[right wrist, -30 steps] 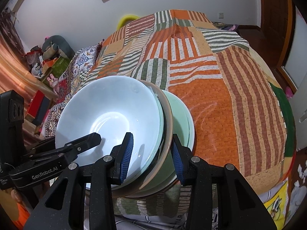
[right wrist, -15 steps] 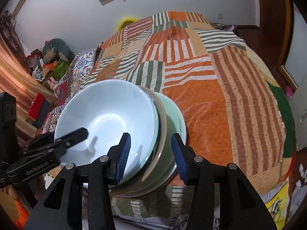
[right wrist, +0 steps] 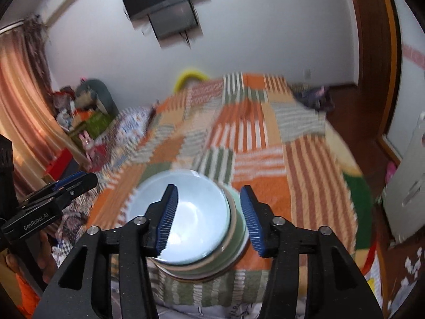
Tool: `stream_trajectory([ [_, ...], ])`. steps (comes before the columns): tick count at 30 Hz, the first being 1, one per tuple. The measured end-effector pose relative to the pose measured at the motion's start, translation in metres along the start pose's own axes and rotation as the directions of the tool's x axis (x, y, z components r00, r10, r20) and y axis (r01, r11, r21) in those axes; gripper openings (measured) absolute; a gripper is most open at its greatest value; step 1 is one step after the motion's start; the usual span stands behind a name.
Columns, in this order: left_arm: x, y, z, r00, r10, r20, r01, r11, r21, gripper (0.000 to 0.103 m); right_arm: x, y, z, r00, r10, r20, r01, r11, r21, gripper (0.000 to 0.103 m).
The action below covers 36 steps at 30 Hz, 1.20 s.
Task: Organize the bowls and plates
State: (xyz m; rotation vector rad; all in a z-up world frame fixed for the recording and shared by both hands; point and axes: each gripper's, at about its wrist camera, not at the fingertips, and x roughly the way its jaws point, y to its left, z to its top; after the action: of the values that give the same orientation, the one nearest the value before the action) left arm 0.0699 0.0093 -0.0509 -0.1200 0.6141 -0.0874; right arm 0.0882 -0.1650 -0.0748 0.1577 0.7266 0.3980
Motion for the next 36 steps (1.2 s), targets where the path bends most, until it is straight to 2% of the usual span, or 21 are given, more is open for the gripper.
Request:
stream_trajectory([
  [5,-0.04,-0.011,0.013,0.992,-0.009,0.122,0.006,1.0,0.03,0.054,-0.04,0.014,0.015,0.99,0.026,0.136,-0.02,0.999,-0.045,0.049],
  [9,-0.068,-0.018,0.018,0.978,-0.002,0.21,-0.008,0.999,0.045,0.065,-0.062,0.025,0.019,0.977,0.044,0.21,-0.028,0.996,-0.079,0.054],
  [13,-0.084,-0.021,0.017,0.967,0.005,0.256,-0.016,0.999,0.042,0.084,-0.079,0.036,0.018,0.961,0.06,0.269,-0.03,0.993,-0.115,0.062],
  [17,-0.096,-0.022,0.014,0.954,0.022,0.299,-0.033,0.999,0.034,0.094,-0.086,0.044,0.016,0.952,0.077,0.296,-0.037,0.99,-0.138,0.075],
  [19,-0.1,-0.023,0.013,0.949,0.027,0.314,-0.039,0.999,0.031,0.098,-0.088,0.047,0.015,0.948,0.075,0.308,-0.032,0.989,-0.143,0.078],
  [23,-0.107,-0.024,0.009,0.946,0.028,0.323,-0.042,0.998,0.038,0.098,-0.09,0.049,0.012,0.943,0.079,0.322,-0.033,0.989,-0.144,0.088],
  [30,-0.11,-0.025,0.005,0.946,0.027,0.323,-0.044,0.998,0.045,0.099,-0.091,0.055,0.008,0.937,0.082,0.339,-0.026,0.986,-0.165,0.097],
  [36,-0.111,-0.027,0.002,0.948,0.028,0.318,-0.046,0.998,0.049,0.099,-0.094,0.057,0.004,0.932,0.077,0.353,-0.017,0.985,-0.171,0.099],
])
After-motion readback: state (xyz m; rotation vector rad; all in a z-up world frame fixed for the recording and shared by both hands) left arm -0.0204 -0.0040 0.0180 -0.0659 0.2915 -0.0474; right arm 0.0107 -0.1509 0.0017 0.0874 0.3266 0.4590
